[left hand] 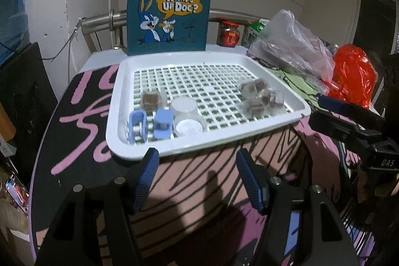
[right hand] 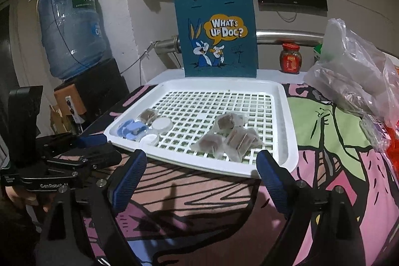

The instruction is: Organize objects

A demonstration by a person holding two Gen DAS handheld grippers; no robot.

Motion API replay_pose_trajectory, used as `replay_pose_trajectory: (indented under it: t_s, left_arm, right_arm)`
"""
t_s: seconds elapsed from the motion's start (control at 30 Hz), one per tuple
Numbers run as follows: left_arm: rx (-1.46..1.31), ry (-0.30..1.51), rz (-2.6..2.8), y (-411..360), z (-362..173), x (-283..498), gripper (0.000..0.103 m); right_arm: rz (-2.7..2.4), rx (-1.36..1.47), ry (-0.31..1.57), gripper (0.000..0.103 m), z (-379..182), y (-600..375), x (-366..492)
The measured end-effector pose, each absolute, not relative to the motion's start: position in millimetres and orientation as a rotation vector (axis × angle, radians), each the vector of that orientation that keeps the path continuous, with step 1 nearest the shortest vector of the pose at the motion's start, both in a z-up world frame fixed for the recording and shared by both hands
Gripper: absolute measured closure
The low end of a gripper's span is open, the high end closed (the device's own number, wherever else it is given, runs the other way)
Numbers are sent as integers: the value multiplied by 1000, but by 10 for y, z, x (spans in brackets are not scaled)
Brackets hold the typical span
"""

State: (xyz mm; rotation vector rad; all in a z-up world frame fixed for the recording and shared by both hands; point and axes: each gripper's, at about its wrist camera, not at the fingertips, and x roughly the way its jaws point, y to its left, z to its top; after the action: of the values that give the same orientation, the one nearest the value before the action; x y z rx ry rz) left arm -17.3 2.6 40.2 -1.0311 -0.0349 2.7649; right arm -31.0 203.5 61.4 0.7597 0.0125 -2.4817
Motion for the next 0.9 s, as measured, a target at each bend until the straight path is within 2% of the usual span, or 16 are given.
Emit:
replay_pose_trajectory:
  t_s: [0.43,0.9]
  left_arm:
    - [-1134,32,2739,96,257,-156,39]
    - [-1215,22,2745,54,177,-201,39]
  right_arm:
    - [-2439,864,61,13,454,1973,-299]
    - [-2435,977,103,13,305,1940,-374]
